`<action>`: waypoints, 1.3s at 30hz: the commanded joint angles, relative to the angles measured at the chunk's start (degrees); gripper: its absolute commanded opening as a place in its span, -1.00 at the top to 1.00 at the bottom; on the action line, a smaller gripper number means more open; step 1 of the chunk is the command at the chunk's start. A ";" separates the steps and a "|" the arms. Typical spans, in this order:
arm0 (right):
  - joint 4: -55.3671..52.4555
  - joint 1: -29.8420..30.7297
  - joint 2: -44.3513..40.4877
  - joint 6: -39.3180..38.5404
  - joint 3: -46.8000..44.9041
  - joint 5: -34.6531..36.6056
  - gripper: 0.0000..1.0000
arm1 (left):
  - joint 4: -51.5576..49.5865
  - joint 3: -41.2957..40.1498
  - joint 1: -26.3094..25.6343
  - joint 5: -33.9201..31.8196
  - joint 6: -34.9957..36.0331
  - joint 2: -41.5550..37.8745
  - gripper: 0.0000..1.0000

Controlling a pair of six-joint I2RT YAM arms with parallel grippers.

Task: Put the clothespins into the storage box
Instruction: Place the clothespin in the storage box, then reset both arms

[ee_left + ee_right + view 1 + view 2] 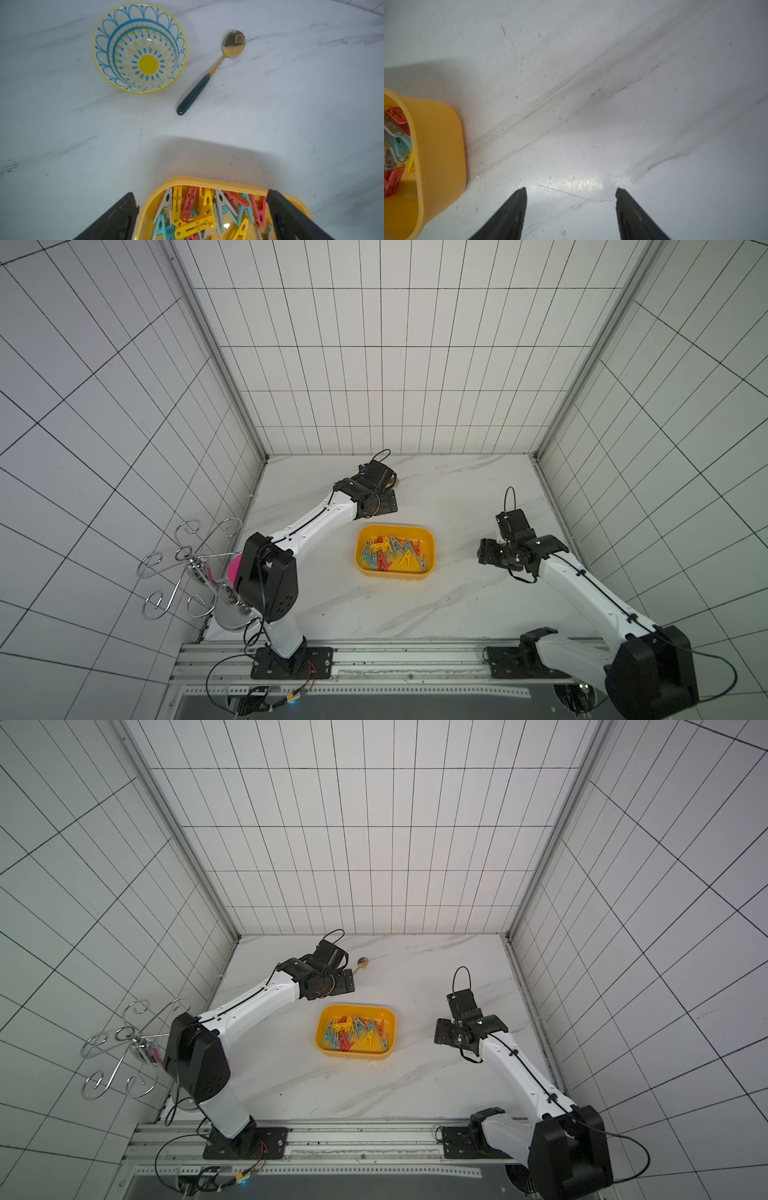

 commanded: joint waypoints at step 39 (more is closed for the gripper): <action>32.00 -8.23 8.49 -0.06 -4.56 11.72 -0.98 | 78.08 -51.40 31.63 -0.92 29.31 -10.42 -0.98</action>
